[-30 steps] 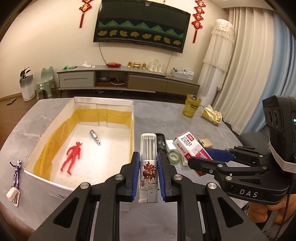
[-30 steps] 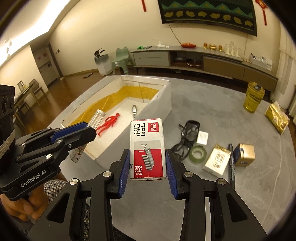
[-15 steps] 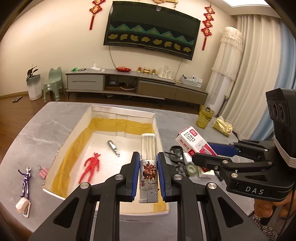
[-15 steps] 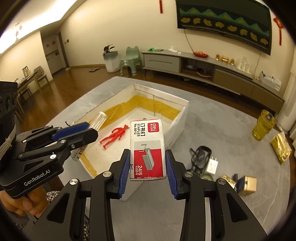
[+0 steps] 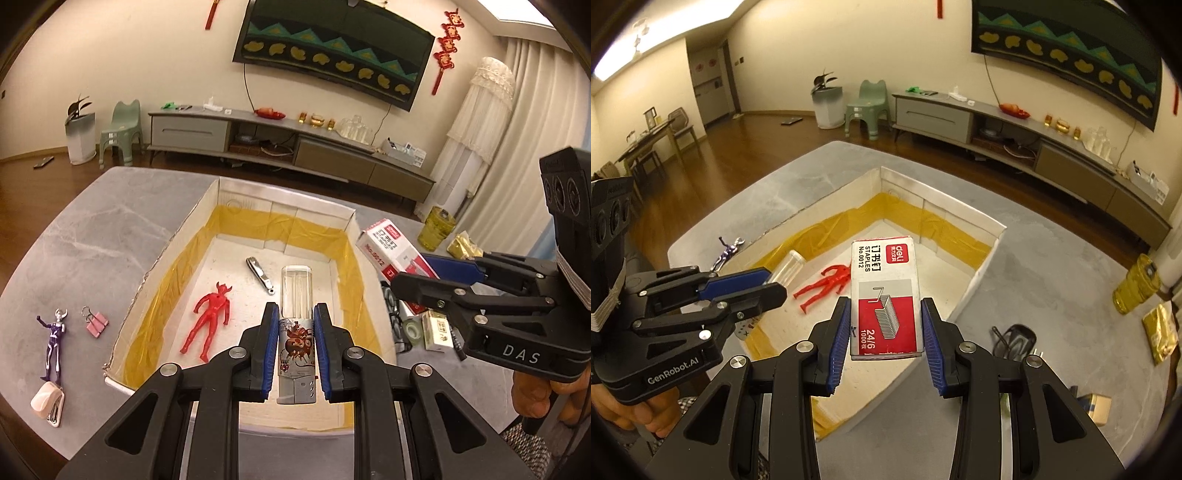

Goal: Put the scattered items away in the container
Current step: 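Carry the vial and staples box over the white box with both tools, then open both tools to drop the vial and staples box into the box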

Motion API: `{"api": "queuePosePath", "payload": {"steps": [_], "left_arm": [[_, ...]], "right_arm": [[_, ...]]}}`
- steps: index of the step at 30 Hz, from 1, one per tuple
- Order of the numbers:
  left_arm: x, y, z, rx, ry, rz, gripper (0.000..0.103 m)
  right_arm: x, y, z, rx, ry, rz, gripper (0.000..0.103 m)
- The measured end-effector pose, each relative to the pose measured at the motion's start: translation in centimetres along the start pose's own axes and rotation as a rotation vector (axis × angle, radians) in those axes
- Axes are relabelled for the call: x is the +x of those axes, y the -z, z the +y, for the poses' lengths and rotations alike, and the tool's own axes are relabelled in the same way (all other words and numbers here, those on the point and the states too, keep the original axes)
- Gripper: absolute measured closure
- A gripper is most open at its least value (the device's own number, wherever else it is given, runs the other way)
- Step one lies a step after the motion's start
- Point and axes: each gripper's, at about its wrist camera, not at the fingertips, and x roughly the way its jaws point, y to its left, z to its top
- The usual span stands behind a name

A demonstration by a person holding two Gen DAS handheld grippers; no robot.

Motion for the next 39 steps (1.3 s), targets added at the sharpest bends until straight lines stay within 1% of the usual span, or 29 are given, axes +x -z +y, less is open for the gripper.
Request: {"api": "queuePosePath", "payload": {"steps": [5,14,19,24,29,35,39], "left_arm": [[1.5,-0.2,0.7,-0.020,0.016,0.050,0.083],[4.4,-0.6,2.0,-0.095,0.041,0.159,0.083],[5.5,-0.9,1.8,-0.079,0.027,0.202,0.083],[6.8,-1.0,1.9,-0.092,0.027,0.255,0.083],[7.6,-0.9,1.6,-0.061,-0.003,0.274,0.083],[8.6,-0.9,2.2,-0.070,-0.015,0.297,0.083],[8.8,-0.8,2.8,-0.095,-0.012,0.313,0.075]], "right_arm": [[1.7,-1.0,-0.2,0.001,-0.010,0.025,0.063],[5.0,-2.7,-0.4,-0.024,-0.020,0.078,0.063],[7.3,-3.2,-0.8,-0.043,-0.021,0.127,0.063],[9.5,-3.7,-0.9,-0.080,0.008,0.168,0.063],[11.2,-3.9,-1.4,-0.104,0.027,0.200,0.063],[12.9,-4.2,-1.7,-0.123,0.043,0.220,0.062],[13.5,-4.2,-2.3,-0.102,0.050,0.228,0.062]]}}
